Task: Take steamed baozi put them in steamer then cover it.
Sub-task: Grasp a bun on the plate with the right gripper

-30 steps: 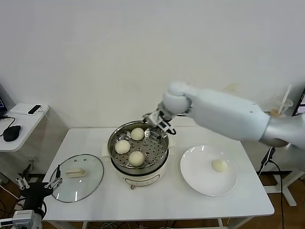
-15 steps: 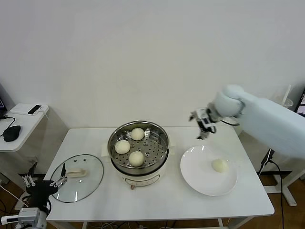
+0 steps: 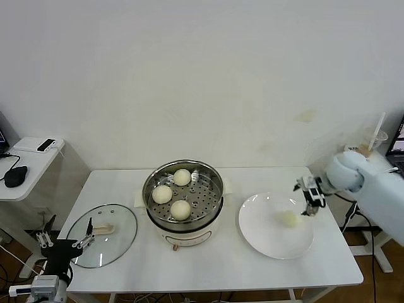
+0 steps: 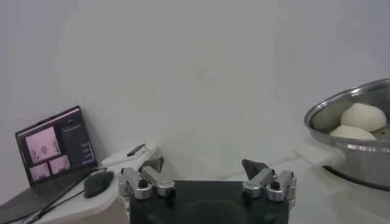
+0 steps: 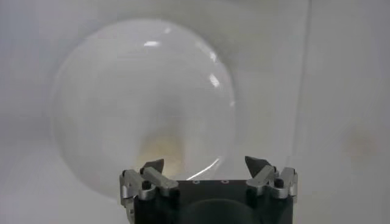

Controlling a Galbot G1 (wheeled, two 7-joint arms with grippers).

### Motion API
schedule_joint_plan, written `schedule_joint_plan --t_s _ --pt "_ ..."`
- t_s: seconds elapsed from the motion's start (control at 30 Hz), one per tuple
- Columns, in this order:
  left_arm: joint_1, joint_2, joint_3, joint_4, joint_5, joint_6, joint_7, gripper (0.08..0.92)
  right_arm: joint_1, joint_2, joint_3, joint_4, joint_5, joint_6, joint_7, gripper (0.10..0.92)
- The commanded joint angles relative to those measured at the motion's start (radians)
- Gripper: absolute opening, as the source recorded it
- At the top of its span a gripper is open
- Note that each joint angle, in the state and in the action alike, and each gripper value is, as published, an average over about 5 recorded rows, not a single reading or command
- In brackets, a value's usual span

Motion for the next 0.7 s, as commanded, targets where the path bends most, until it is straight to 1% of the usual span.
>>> schedule_joint_plan --t_s 0.03,0.37,0.7 --pt "0.002 0.001 0.003 -0.001 0.004 0.001 0.001 0.823 -0.203 0.013 0.142 -0.048 -0.068 0.019 -0.010 0.823" --pt "0.011 -0.001 -0.011 0.001 0.002 0.001 0.001 0.823 -0.155 0.137 0.125 -0.158 -0.103 0.039 0.002 0.823" --pt "0.011 -0.005 -0.014 0.008 0.002 0.000 0.001 0.823 -0.092 0.204 0.100 -0.234 -0.126 0.045 0.017 0.823"
